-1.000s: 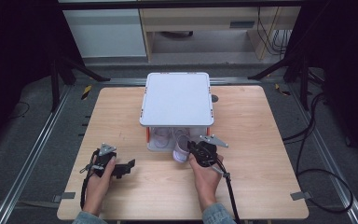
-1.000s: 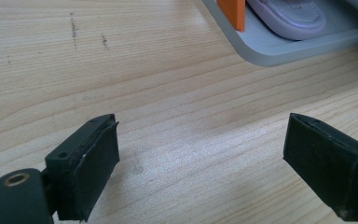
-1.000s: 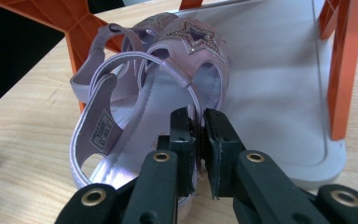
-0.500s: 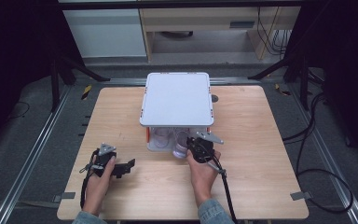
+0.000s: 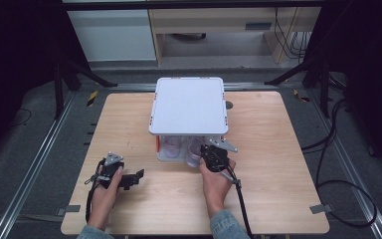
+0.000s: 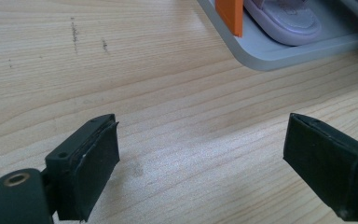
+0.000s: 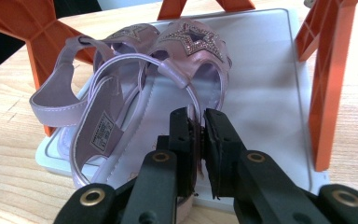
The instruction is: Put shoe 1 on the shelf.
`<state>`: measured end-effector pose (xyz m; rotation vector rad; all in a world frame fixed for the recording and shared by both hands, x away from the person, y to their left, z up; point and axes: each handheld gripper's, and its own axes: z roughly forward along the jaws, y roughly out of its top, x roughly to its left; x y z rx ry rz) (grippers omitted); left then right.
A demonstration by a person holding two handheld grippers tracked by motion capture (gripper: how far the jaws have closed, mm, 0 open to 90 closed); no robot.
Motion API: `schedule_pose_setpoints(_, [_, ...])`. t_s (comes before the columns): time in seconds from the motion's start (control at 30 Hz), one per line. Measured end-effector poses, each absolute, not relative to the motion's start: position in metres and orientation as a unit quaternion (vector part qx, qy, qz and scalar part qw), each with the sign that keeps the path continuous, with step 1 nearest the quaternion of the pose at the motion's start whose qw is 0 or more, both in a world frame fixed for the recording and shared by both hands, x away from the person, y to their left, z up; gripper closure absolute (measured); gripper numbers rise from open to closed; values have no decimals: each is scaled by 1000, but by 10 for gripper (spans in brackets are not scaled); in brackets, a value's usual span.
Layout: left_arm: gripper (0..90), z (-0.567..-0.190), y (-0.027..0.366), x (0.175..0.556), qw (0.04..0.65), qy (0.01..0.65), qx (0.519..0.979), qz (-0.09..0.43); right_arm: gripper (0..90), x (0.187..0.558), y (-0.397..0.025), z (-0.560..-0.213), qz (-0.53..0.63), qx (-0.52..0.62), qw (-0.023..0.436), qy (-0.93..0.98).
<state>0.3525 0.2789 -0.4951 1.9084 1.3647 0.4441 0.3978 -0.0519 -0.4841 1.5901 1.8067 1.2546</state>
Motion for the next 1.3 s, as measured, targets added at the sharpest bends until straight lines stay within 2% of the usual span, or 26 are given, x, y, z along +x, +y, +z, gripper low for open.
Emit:
schedule_pose_setpoints(0.2, [95, -495, 279, 352, 369, 531, 743, 174, 787, 398, -47, -488, 451, 569, 215, 653])
schedule_pose_setpoints(0.57, [108, -489, 277, 352, 373, 523, 745, 180, 583, 394, -43, -478, 483, 544, 193, 659])
schedule_pose_setpoints(0.67, [110, -484, 275, 352, 378, 521, 744, 181, 579, 392, -45, -471, 489, 533, 196, 663])
schedule_pose_setpoints(0.93, [141, -426, 267, 362, 404, 483, 753, 192, 755, 379, -58, -450, 512, 497, 183, 677])
schedule_pose_setpoints(0.97, [141, -417, 268, 364, 403, 480, 754, 196, 755, 379, -58, -450, 512, 497, 183, 677])
schedule_pose_setpoints(1.0, [150, -400, 269, 369, 403, 472, 758, 200, 793, 375, -60, -448, 517, 487, 176, 682])
schedule_pose_setpoints(1.17, [162, -364, 267, 384, 415, 442, 771, 194, 840, 370, -58, -448, 522, 463, 159, 698])
schedule_pose_setpoints(1.3, [226, -344, 260, 392, 417, 430, 775, 202, 865, 366, -57, -447, 526, 451, 152, 705])
